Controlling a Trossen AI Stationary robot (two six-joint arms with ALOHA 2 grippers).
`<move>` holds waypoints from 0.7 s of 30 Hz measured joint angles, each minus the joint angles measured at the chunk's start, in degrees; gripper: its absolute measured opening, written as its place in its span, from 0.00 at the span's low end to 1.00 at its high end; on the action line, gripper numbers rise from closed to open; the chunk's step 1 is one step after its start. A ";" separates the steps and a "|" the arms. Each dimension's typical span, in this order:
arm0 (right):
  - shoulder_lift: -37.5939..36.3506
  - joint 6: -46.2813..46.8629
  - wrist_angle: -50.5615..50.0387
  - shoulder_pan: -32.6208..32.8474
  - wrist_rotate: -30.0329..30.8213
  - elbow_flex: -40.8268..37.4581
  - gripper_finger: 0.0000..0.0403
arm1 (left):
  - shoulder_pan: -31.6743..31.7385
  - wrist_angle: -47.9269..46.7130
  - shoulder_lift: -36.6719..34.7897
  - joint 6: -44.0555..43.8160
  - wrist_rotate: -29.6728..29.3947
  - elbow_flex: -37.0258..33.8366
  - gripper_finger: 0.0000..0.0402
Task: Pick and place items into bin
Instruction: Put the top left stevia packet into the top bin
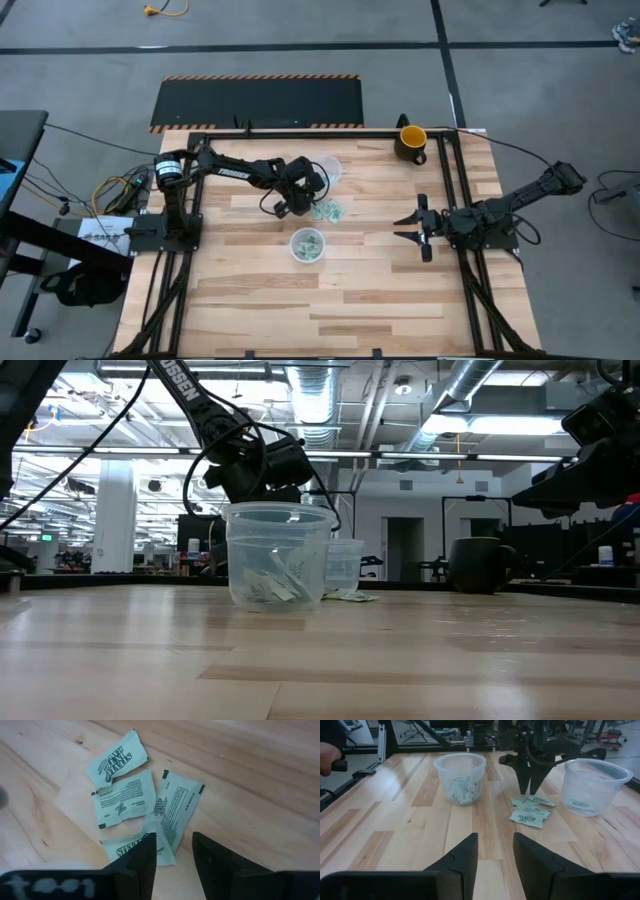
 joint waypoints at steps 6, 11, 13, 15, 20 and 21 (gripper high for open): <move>0.00 0.00 0.00 -0.01 0.01 0.02 0.29 | 0.00 0.59 0.52 0.08 0.07 0.01 0.27; 0.00 0.00 -0.02 0.00 0.00 0.02 0.29 | 0.40 0.66 1.22 -0.34 1.75 0.07 0.25; 0.00 0.02 0.00 0.00 0.00 0.01 0.29 | 0.58 0.64 1.27 -0.42 1.77 0.07 0.24; 0.00 0.01 -0.01 -0.01 0.02 0.02 0.29 | 0.63 0.62 1.29 -0.42 1.81 0.07 0.22; 0.00 0.00 -0.01 -0.01 0.01 0.01 0.29 | 0.61 0.37 1.33 -0.11 1.73 0.07 0.17; 0.00 0.01 -0.02 -0.01 0.00 0.01 0.29 | 0.61 0.33 1.33 0.22 1.73 0.07 0.16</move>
